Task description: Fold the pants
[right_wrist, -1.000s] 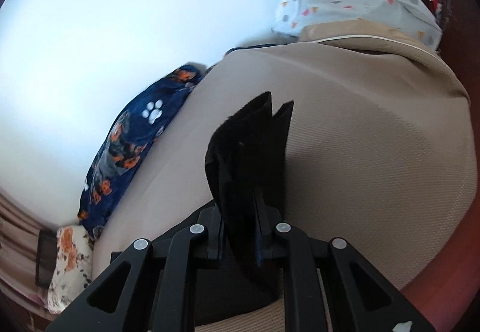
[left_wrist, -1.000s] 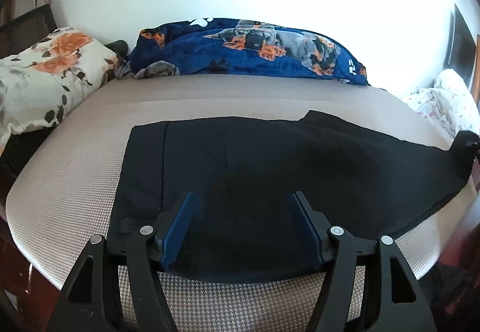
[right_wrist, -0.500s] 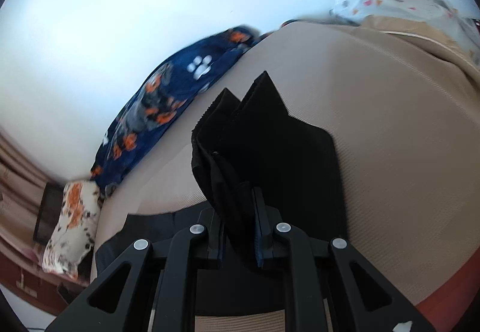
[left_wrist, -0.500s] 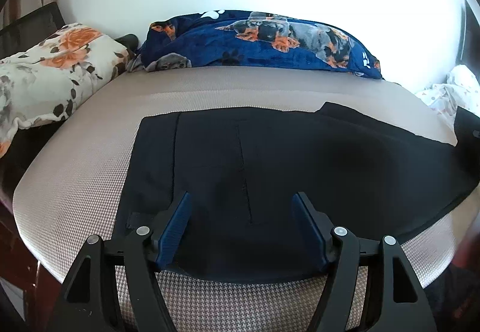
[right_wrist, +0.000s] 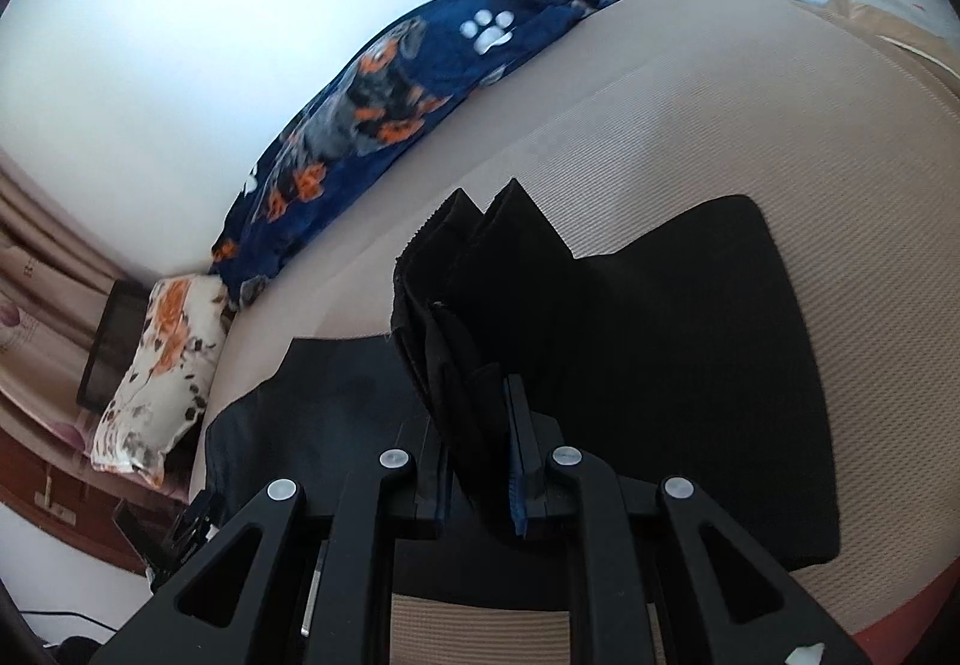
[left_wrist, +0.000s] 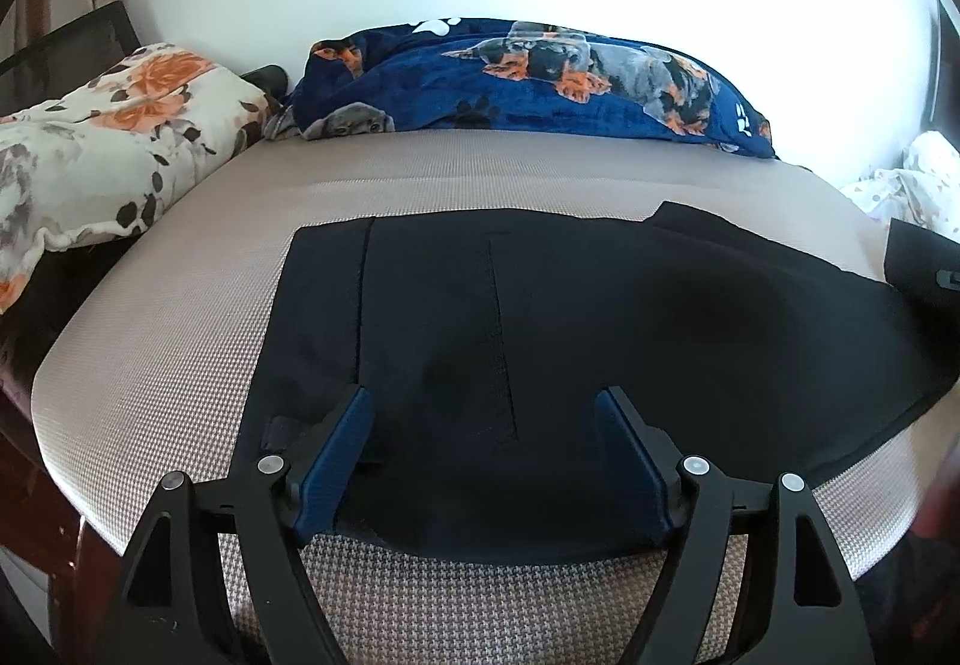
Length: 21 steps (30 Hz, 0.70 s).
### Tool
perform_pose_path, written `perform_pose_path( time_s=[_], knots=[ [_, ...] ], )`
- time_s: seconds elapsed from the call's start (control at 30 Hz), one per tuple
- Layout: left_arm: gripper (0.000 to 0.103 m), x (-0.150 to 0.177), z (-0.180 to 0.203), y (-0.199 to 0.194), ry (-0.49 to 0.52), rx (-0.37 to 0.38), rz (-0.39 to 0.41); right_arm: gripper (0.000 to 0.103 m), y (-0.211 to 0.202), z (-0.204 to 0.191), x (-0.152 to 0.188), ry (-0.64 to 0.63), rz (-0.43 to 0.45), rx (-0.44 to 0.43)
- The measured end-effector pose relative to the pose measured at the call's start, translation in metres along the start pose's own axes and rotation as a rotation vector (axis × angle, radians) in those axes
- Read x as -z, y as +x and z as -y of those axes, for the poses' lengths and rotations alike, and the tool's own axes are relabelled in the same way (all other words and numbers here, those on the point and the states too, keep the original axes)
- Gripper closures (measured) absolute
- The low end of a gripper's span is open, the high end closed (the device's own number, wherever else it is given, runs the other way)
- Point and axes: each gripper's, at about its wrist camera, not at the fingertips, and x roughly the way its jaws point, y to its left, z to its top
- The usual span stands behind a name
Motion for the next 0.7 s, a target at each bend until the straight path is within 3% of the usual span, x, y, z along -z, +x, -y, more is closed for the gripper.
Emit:
perform_pose_path(
  time_s=[0.7],
  knots=[
    [0.023, 0.004, 0.001, 0.004, -0.001, -0.002, -0.015, 0.089, 0.035, -0.043, 0.022, -0.159, -0.077, 0.035]
  ],
)
